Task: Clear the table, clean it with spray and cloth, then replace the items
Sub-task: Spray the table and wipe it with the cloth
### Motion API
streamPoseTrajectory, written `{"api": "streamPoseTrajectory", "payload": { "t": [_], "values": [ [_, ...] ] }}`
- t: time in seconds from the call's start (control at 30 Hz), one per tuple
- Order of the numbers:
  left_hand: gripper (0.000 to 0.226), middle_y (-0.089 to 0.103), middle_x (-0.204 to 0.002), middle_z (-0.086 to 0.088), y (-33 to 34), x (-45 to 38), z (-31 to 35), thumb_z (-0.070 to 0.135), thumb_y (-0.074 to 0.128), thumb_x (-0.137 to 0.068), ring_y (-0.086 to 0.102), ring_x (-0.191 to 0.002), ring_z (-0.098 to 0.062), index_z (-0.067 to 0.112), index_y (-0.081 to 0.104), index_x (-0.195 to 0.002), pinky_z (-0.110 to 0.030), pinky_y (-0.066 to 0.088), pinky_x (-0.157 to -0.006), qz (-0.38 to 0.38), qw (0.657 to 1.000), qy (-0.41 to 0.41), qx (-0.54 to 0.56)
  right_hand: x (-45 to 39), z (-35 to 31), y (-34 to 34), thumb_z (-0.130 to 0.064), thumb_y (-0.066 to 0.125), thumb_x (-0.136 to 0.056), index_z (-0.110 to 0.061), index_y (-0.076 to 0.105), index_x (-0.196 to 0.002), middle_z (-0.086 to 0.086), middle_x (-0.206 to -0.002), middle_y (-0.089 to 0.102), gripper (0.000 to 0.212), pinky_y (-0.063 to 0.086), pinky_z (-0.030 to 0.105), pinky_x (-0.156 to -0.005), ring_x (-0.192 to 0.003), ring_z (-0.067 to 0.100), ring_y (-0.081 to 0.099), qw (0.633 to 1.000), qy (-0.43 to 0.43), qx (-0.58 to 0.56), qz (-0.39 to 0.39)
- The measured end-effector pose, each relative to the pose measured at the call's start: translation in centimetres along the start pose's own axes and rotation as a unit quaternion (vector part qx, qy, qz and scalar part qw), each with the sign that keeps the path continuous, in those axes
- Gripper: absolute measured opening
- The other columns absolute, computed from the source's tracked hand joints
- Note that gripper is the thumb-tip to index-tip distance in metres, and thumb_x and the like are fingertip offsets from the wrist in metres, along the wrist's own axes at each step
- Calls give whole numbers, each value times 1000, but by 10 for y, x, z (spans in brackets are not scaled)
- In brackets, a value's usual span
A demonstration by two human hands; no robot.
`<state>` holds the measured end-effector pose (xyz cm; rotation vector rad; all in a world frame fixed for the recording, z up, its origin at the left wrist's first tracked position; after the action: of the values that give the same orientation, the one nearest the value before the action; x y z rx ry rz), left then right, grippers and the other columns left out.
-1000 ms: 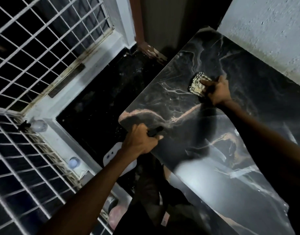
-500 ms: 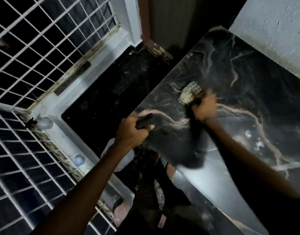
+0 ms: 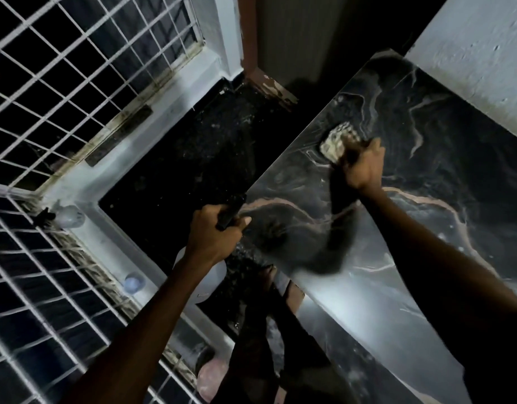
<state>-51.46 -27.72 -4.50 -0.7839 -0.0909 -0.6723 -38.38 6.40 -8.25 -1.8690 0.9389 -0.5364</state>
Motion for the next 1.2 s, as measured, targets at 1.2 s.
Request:
{"api": "streamPoseTrajectory", "payload": {
  "t": [1.2],
  "values": [
    [36, 68, -72, -10, 29, -13, 30, 34, 78, -83, 65, -73, -29, 21, 56, -57, -30, 46, -67, -92, 992, -23, -80, 275, 20, -4, -45, 44, -87, -24, 66, -131, 20, -116, 69, 54, 52, 40, -56, -66, 44, 66, 964, 263, 21, -32]
  ]
}}
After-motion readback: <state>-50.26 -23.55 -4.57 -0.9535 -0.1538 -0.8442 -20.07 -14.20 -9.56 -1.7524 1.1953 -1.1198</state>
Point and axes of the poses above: each hand's wrist, its own x-axis away from the middle knuckle, its own y-axis out of the palm, z = x × y, the point moved 7 cm from there along -x, towards the middle knuckle
